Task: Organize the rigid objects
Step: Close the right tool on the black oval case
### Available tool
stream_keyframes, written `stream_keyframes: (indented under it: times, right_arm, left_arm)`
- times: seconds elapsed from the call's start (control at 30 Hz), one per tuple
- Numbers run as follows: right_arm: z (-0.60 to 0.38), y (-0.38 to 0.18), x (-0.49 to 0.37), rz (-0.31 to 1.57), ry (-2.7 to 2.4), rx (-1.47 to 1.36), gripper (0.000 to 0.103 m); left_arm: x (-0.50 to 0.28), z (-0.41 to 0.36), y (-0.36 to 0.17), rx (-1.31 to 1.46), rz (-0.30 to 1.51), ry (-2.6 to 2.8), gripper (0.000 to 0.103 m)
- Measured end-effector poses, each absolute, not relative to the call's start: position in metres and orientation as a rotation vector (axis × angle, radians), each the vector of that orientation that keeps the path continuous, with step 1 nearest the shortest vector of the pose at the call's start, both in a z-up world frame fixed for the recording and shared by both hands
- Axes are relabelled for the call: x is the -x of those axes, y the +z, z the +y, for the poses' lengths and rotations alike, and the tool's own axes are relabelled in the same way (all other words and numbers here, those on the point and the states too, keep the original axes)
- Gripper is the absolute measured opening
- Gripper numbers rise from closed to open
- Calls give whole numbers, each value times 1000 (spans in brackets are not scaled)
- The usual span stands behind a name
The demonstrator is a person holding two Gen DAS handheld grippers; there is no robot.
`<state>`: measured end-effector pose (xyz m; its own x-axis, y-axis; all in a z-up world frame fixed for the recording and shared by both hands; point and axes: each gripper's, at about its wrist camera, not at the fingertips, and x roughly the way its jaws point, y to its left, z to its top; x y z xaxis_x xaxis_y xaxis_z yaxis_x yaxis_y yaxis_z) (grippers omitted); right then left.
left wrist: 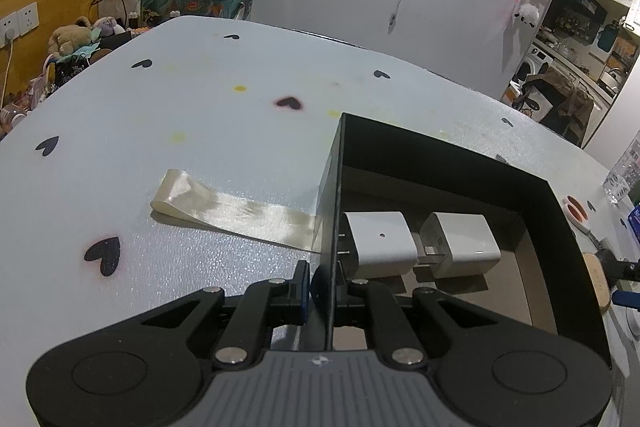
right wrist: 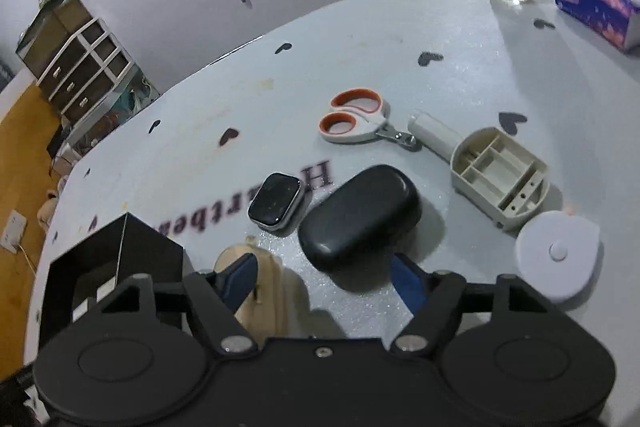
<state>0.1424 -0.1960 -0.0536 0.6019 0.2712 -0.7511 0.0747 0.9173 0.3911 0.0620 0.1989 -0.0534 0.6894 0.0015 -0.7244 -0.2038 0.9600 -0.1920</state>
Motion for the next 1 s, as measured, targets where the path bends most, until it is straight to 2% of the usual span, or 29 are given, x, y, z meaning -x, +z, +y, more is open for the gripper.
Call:
stream_keyframes:
  times: [0.27,0.4,0.53,0.7,0.8,0.97,1.0]
  right_arm:
    - [-220,-67,-154,943,0,-644,74]
    - [-219,-65,-160,934,-13,-661,74]
    - [-206,-63,-169,942,-13,-549,77]
    - [-184,-58,-179,935,11,-314,87]
    - [-169,-57,-184,939,20,-147,89]
    - [-162,-61,-190,941,41,-17,87]
    - [-164,-60,-191,943,56,-20,80]
  left_arm:
    - [-62,200,-54,277,803,113,9]
    - [-62,200,-54,278,802,113,9]
    - [-62,200,-54,277,803,113,9]
    - [-62,200,-54,278,803,113,9]
    - [-61,200,-53,278,803,112,9]
    - [-61,200,-53,279,802,112,10]
    - [-61,200,-53,279,802,112,10]
